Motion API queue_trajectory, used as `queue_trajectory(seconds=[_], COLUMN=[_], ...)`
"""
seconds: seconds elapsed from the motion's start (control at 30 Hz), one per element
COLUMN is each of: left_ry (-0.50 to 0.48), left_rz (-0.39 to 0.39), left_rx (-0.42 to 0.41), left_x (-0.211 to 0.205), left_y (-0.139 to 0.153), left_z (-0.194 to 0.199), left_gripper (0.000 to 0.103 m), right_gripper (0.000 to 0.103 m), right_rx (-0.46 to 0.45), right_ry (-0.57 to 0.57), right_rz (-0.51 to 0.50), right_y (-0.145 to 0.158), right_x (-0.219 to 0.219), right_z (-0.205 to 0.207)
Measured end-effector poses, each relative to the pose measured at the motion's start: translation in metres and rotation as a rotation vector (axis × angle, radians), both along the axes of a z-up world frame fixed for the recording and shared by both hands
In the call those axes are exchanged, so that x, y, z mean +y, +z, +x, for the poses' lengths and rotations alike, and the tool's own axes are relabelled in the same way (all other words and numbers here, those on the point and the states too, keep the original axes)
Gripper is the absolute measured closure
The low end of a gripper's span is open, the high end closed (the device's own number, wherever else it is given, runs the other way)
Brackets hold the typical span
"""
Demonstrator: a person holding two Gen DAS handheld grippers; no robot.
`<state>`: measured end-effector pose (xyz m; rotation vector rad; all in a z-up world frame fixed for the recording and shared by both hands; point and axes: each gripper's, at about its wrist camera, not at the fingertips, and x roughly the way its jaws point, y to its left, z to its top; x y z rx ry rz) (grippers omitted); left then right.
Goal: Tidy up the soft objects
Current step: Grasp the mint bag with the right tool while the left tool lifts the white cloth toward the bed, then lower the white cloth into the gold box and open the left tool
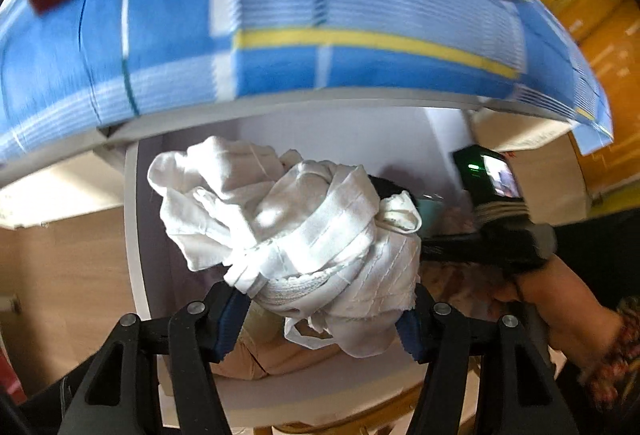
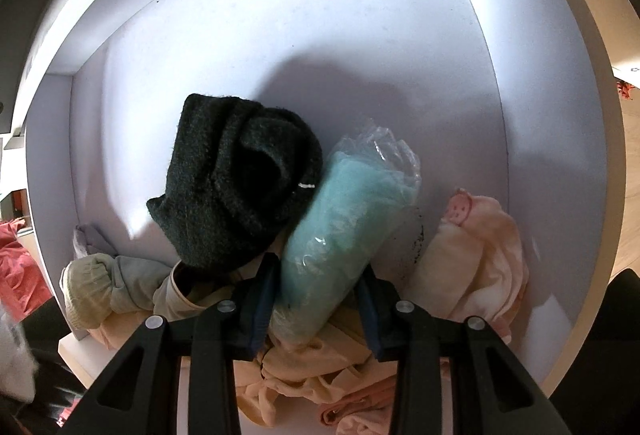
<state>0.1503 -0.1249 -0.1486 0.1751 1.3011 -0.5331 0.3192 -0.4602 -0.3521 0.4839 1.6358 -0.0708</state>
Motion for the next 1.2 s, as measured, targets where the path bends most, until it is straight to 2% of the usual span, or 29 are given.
queue_trajectory(seconds=[0.13,0.27,0.37,0.57,0.63,0.83,0.97,1.2], left_ry=[-0.049,-0.083,-0.105,-0.114,-0.108,-0.054,-0.016,0.049], left_rz=[-0.015,-0.038,-0.058,-0.096,-0.099,-0.104,-0.085,-0.064], left_rx=[-0.029,-0.068,-0.104,-0.175,-0.207,-0.256,-0.275,-0.266], left_x=[-0.005,-0.007,-0.010,-0.013,-0.011,-0.016,-0.016,-0.031], left_y=[0.031,0.062,0.090,0.145,0.165,0.191,0.201,0.193], left_z=[-0.010,-0.016,-0.016,-0.005,0.007,0.052,0.083,0.133], left_gripper=[0.039,0.039,0.039,0.039,0.039,0.039,0.039,0.039], right_gripper=[0.068,0.069,0.070,0.070,0.070,0.072,0.072,0.072], right_rx=[-0.004,-0.016,-0.021,-0.025,-0.027,-0.053,-0.036,-0.030], right_ry=[-0.009,0.045,0.068,0.081,0.100,0.199,0.192,0.179], right_rz=[-0.021,-0.104,-0.115,-0.123,-0.163,-0.324,-0.295,-0.270], right_y=[0.002,0.008,0.008,0.008,0.010,0.020,0.014,0.010], right_x=[0.000,0.004,0.006,0.009,0.010,0.017,0.018,0.013], right_z=[-0.001,0.001,0.001,0.000,0.000,0.008,0.005,0.007])
